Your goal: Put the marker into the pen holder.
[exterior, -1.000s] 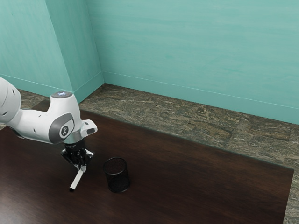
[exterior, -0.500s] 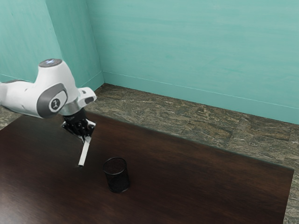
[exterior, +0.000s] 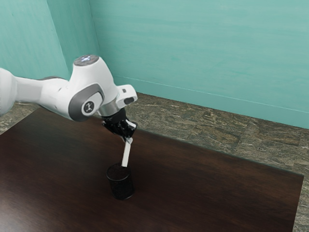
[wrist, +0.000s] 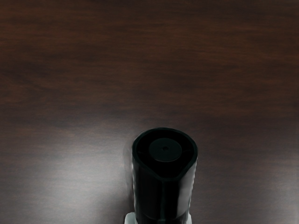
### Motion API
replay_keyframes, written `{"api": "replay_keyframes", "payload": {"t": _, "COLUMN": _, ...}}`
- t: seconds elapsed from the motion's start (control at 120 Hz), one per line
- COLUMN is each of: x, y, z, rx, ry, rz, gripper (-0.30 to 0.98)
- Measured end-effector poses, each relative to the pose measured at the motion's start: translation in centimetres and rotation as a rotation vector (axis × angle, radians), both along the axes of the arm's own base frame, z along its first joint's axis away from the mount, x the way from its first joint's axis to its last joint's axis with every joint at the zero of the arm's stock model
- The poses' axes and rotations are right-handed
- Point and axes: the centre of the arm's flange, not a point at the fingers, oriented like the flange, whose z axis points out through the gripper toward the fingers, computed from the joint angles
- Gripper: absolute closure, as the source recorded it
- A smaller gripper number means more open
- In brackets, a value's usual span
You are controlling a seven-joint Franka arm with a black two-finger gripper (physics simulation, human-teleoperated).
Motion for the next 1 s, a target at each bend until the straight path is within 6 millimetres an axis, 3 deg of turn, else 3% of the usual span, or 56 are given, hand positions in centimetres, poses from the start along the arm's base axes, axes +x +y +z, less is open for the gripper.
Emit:
{"api": "replay_keyframes", "payload": {"t": 0.308, "x": -0.3, "y": -0.2, "z": 0.3, "rx": 0.002, "ry": -0.056, "rz": -0.049, "gripper": 0.79}}
{"api": "replay_keyframes", "payload": {"t": 0.458, "x": -0.9, "y": 3.5, "z": 2.0, "rx": 0.001, "ry": -0.064, "rz": -0.005, "gripper": 0.79}}
{"api": "replay_keyframes", "payload": {"t": 0.542, "x": -1.3, "y": 4.9, "z": 1.7, "rx": 0.005, "ry": -0.044, "rz": 0.013, "gripper": 0.79}}
{"api": "replay_keyframes", "payload": {"t": 0.8, "x": -2.4, "y": 4.5, "z": 2.3, "rx": 0.005, "ry": -0.016, "rz": -0.014, "gripper": 0.79}}
{"api": "replay_keyframes", "payload": {"t": 1.0, "x": -3.3, "y": 3.5, "z": 1.1, "rx": 0.01, "ry": 0.031, "rz": -0.036, "gripper": 0.79}}
